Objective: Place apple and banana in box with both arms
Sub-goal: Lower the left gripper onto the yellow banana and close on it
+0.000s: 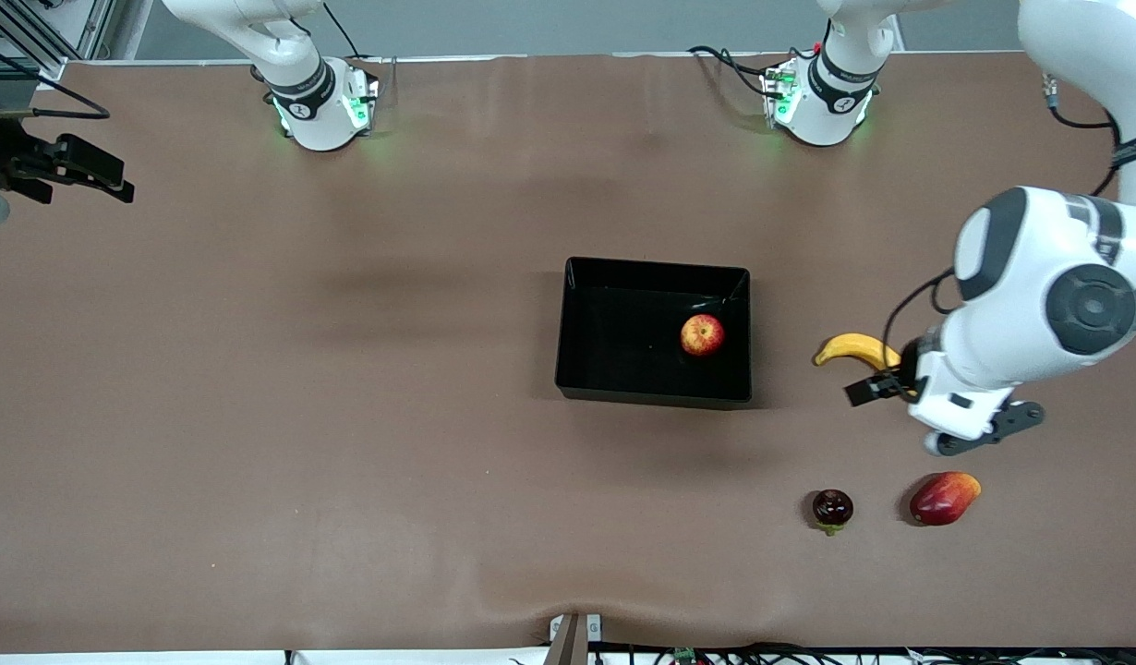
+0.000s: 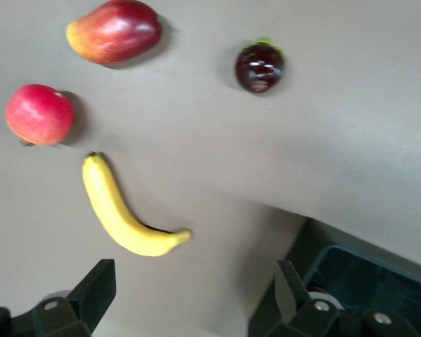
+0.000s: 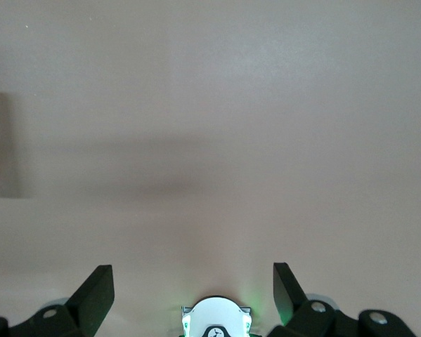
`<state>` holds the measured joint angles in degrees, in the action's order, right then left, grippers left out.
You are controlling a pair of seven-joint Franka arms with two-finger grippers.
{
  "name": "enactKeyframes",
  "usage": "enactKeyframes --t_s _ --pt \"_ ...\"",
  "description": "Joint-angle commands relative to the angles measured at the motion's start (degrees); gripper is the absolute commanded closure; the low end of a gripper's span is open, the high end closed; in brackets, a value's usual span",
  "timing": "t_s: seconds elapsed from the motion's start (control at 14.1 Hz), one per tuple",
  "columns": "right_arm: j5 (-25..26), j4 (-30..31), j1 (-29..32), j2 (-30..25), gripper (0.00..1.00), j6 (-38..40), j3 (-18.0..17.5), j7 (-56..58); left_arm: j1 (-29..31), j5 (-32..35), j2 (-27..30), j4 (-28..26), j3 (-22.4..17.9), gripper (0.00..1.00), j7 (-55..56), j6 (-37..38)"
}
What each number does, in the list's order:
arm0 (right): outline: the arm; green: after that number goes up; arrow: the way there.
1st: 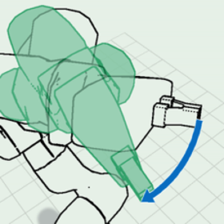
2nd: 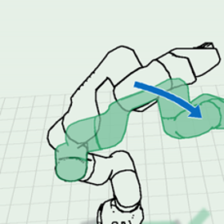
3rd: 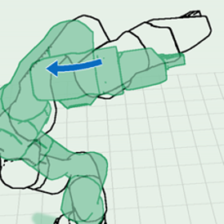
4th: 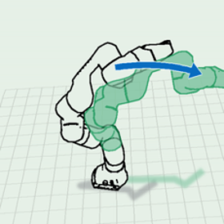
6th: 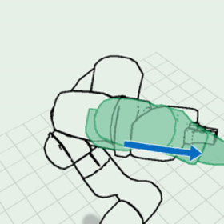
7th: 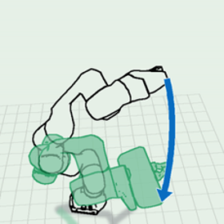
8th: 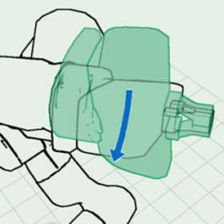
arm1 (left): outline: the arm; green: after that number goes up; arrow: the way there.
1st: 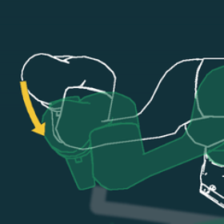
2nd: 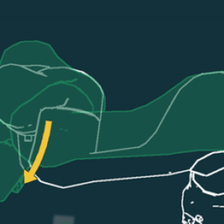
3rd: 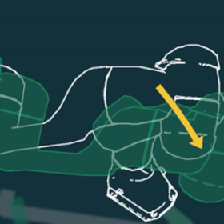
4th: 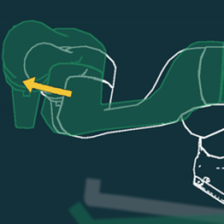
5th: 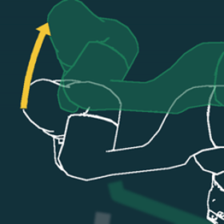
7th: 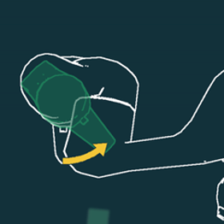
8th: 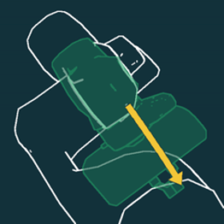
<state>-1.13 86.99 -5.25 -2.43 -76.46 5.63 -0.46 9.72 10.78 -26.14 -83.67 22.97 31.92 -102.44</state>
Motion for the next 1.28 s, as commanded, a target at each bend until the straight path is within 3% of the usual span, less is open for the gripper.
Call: enactKeyframes --t_s 0.0,0.36,0.64,1.21 --pt "0.4 -0.2 -0.4 -0.4 0.00 -0.2 0.0 -0.6 3.0 -0.9 -0.9 -0.9 0.4 0.00 -4.4 0.7" --pt "0.7 -0.2 -0.3 -0.3 0.00 -2.9 0.1 -0.6 7.7 -0.2 -1.9 -4.6 0.3 0.00 -7.0 -1.8" --pt "0.7 0.0 0.3 0.1 0.00 -4.6 0.3 -0.6 10.9 1.0 -2.5 -12.0 0.1 0.00 -7.7 -11.3" --pt "0.7 -0.1 0.5 0.1 0.00 -4.0 0.5 -0.6 14.9 1.0 -2.7 -28.1 -0.6 0.00 2.3 -28.9"
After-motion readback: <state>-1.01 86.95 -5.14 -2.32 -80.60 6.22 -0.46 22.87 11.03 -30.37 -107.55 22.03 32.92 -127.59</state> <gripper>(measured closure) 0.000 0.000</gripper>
